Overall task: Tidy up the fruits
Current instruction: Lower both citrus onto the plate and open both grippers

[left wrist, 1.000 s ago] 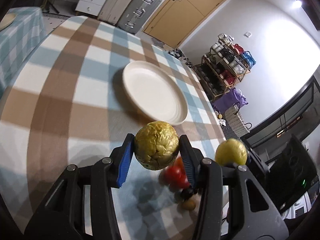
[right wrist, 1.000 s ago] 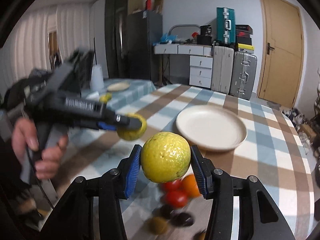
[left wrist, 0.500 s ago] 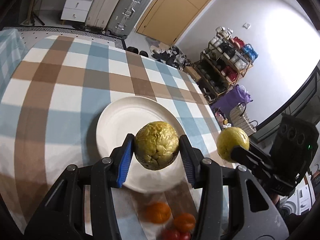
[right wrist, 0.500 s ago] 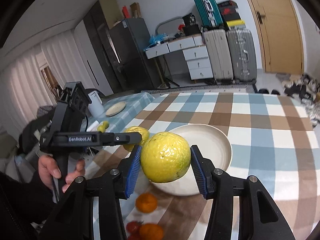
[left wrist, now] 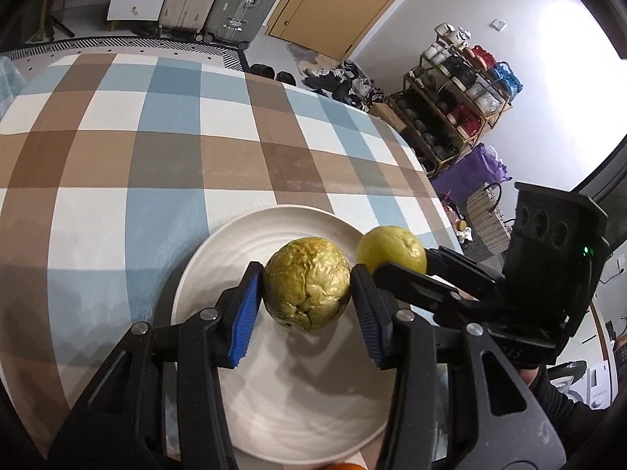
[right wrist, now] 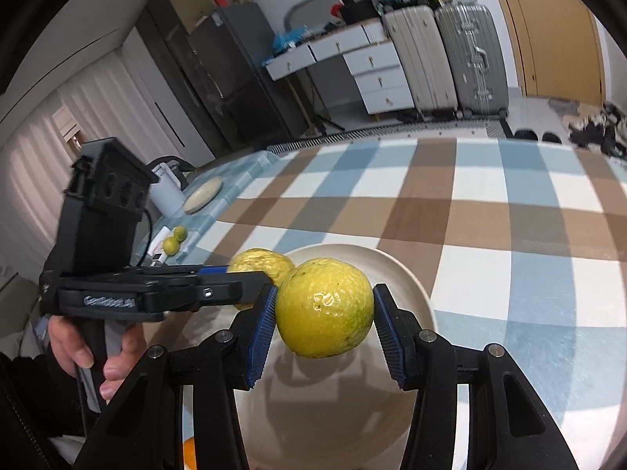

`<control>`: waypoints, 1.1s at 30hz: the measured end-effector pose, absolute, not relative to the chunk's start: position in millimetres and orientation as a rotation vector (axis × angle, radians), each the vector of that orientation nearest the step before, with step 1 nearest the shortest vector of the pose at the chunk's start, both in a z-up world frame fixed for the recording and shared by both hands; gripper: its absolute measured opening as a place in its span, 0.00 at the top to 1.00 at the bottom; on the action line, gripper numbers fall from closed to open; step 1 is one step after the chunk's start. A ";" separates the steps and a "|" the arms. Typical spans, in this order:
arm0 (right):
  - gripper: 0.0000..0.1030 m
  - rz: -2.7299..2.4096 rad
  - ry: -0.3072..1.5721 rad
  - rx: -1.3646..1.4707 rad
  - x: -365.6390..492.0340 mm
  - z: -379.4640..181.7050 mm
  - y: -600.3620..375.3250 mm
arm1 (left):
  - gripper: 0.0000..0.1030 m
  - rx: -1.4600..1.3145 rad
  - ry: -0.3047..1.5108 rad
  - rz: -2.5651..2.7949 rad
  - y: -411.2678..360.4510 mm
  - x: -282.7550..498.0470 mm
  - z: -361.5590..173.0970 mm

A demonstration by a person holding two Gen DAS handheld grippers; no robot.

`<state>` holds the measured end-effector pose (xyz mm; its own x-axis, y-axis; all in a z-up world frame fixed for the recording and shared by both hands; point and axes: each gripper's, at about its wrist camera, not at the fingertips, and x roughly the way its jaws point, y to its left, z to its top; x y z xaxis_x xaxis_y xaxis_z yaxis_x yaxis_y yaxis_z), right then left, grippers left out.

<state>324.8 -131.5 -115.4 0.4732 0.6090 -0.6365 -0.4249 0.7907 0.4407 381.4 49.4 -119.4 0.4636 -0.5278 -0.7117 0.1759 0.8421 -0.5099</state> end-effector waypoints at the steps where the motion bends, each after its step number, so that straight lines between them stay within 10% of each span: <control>1: 0.52 0.637 0.879 0.246 329.5 -118.7 -132.3 | 0.58 -0.395 1.007 -0.444 49.2 384.7 -121.8; 15: 0.50 0.635 0.937 0.278 348.9 -138.2 -122.9 | 0.57 -0.414 1.023 -0.413 52.1 399.2 -140.4; 28: 0.02 0.598 0.782 0.356 299.8 -84.1 -149.7 | 0.22 -0.398 0.945 -0.342 64.8 341.9 -85.7; 33: 0.00 0.576 0.700 0.342 252.7 -52.9 -162.8 | 0.19 -0.347 0.894 -0.313 62.9 292.7 -57.1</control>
<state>252.7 -162.8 -52.9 0.6203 0.6005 -0.5045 -0.3792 0.7927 0.4773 292.7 62.9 -57.1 0.5885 -0.4047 -0.7000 0.1202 0.8999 -0.4192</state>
